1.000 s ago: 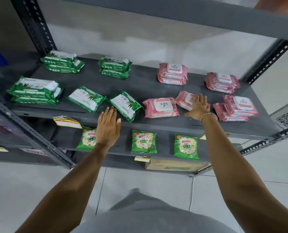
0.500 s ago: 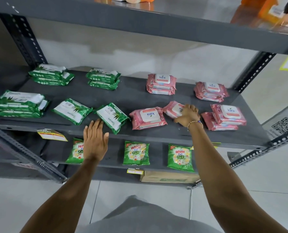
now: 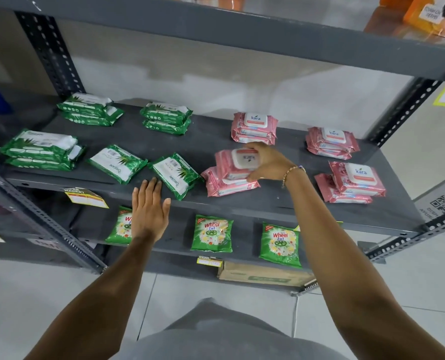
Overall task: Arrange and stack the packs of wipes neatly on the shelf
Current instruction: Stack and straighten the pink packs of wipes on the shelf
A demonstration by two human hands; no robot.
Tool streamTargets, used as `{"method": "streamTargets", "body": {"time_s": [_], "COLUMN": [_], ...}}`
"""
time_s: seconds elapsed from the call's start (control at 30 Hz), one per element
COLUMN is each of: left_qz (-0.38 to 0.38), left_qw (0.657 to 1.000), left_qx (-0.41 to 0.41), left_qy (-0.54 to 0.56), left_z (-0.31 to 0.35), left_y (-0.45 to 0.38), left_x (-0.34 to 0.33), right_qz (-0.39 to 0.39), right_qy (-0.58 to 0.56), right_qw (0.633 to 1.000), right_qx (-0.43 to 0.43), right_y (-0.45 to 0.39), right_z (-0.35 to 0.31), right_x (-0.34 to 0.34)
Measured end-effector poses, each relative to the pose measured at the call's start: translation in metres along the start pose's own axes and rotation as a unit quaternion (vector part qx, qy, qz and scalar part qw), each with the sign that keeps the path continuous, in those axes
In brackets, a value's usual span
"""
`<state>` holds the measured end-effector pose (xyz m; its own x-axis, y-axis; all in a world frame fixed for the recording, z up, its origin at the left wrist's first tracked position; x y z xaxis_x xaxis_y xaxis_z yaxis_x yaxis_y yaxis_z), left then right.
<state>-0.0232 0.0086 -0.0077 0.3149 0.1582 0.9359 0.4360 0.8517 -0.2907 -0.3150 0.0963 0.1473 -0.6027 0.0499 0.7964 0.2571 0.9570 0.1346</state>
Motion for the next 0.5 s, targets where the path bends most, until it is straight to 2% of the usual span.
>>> {"method": "streamTargets", "body": {"time_s": [0.07,0.2,0.5], "left_qz": [-0.007,-0.012,-0.011], "left_qw": [1.000,1.000,1.000], "left_qx": [0.002,-0.002,-0.002], "left_qy": [-0.004,-0.009,-0.019], "left_z": [0.000,-0.002,0.001], "left_y": [0.000,0.001,0.001], "left_x": [0.000,0.002,0.005], "right_qz": [-0.062,-0.102,-0.113], "right_qy": [0.054,0.105,0.140], "right_qw": [0.997,0.989,0.983], "right_qx": [0.012,0.015,0.020], "right_y": [-0.006,-0.017,-0.022], "right_z": [-0.013,-0.019,-0.015], "right_x": [-0.007,-0.015,-0.017]}}
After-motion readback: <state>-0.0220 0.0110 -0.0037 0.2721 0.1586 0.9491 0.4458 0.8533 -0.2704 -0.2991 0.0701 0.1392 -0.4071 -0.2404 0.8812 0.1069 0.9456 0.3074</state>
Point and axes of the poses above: each hand's wrist, its own y-axis away from the middle knuckle, its own x-axis out of the back of the hand, z = x × y, the point moved 1 cm from there along -y, towards the middle knuckle, and after that the axes turned 4 degrees about -y, right-handed, at the moved point
